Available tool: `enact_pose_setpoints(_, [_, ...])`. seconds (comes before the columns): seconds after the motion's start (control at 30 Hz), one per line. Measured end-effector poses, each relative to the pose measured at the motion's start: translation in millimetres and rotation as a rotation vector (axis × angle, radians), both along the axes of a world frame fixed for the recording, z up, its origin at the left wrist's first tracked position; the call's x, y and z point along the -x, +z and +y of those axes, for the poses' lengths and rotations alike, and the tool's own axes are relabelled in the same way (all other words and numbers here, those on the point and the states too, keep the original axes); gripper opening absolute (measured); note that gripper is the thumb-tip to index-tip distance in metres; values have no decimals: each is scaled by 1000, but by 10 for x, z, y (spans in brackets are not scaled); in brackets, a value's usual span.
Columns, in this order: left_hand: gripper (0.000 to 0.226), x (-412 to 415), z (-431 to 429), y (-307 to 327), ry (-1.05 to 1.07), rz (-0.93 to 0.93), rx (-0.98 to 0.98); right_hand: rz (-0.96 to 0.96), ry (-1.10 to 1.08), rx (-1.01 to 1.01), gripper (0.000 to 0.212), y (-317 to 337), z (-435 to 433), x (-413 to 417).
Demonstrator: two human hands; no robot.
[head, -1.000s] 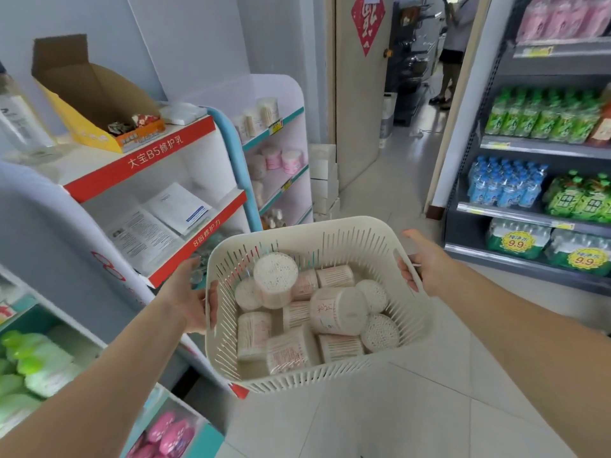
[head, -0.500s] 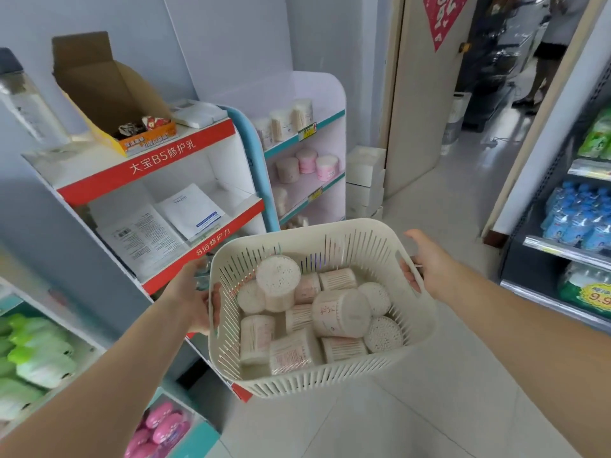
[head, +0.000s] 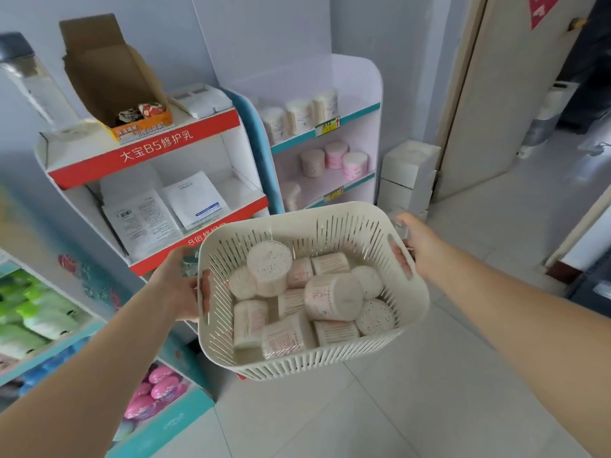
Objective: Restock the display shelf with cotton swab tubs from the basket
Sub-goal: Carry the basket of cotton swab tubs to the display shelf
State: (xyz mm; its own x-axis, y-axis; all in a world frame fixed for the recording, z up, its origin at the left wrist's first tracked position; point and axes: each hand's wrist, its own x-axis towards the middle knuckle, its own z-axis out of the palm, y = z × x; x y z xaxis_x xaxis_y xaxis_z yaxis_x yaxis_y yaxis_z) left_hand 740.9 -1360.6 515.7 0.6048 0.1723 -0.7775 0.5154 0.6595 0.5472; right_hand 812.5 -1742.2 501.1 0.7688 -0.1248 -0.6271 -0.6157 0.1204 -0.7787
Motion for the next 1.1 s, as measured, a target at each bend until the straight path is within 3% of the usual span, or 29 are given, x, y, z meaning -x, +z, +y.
enact_pose_setpoints(0.5, [50, -1129, -243, -375, -4, 162, 6, 84, 68, 63, 40, -304, -187, -1286])
enact_pose_setpoints(0.7, [33, -1548, -534, -341, -42, 146, 46, 109, 90, 70, 45, -429, -325, -1811])
enact_pose_setpoints(0.87, [29, -1730, -665, -319, 14, 193, 25, 107, 101, 54, 46, -519, -393, -2124])
enact_pose_setpoints(1.1, [40, -1780, -980, -339, 127, 207, 1, 114, 231, 20, 47, -661, -484, -2654])
